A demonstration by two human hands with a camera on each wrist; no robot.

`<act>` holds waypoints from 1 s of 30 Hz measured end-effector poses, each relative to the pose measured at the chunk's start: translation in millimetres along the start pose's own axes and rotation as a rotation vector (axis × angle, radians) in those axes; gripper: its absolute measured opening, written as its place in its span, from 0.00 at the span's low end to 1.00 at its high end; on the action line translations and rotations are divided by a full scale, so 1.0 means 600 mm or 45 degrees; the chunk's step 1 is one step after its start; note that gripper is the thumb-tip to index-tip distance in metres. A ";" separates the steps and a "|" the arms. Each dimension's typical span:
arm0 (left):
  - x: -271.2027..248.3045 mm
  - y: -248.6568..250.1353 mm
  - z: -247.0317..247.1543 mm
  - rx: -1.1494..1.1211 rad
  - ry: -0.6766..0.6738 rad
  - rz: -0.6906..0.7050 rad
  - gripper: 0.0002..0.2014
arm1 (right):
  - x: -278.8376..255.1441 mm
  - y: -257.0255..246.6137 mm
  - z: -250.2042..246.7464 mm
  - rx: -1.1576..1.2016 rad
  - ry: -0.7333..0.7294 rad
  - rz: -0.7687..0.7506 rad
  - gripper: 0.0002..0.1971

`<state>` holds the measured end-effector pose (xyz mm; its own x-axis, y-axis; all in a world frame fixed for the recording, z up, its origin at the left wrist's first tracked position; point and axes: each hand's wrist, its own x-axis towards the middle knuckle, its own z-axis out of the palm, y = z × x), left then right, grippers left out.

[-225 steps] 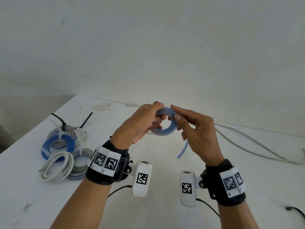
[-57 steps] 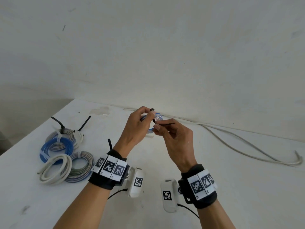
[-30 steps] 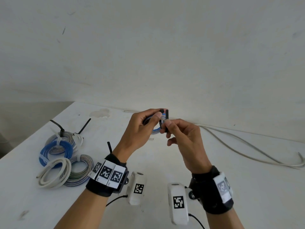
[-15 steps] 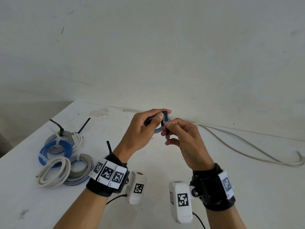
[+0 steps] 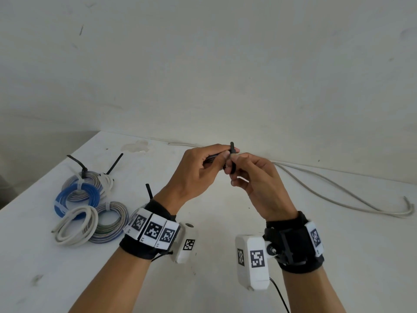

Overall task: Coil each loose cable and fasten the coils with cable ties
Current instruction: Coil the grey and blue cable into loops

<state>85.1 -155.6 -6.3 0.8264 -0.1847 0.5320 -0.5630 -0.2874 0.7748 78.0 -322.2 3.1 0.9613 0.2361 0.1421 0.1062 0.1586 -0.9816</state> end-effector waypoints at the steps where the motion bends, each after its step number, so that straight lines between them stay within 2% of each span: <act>1: 0.001 -0.001 -0.001 0.002 -0.001 -0.001 0.13 | 0.000 0.003 0.001 -0.003 0.038 -0.021 0.12; 3: 0.003 -0.005 -0.004 0.023 0.011 0.000 0.13 | 0.003 0.008 0.005 -0.018 0.153 -0.081 0.10; 6: 0.005 -0.009 -0.008 0.049 0.021 -0.009 0.12 | 0.006 0.012 0.011 -0.035 0.260 -0.141 0.15; 12: 0.002 -0.010 0.010 0.021 -0.032 -0.046 0.12 | 0.011 0.025 0.007 -0.261 0.433 -0.372 0.05; 15: 0.002 -0.009 0.008 0.004 -0.099 -0.080 0.12 | 0.012 0.021 -0.004 -0.183 0.407 -0.338 0.05; 20: -0.014 0.013 0.025 -0.142 -0.379 -0.149 0.13 | 0.019 0.013 -0.049 0.014 0.529 -0.241 0.03; 24: -0.014 0.009 0.049 -0.268 -0.368 -0.238 0.14 | 0.016 0.011 -0.053 0.040 0.564 -0.264 0.05; 30: -0.013 0.002 0.048 -0.410 -0.368 -0.321 0.16 | 0.016 0.013 -0.044 0.054 0.454 -0.202 0.08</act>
<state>78.2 -181.5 -19.4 0.8805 -0.4128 0.2332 -0.2820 -0.0604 0.9575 94.5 -344.2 -6.7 0.9626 -0.1416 0.2311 0.2571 0.2078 -0.9438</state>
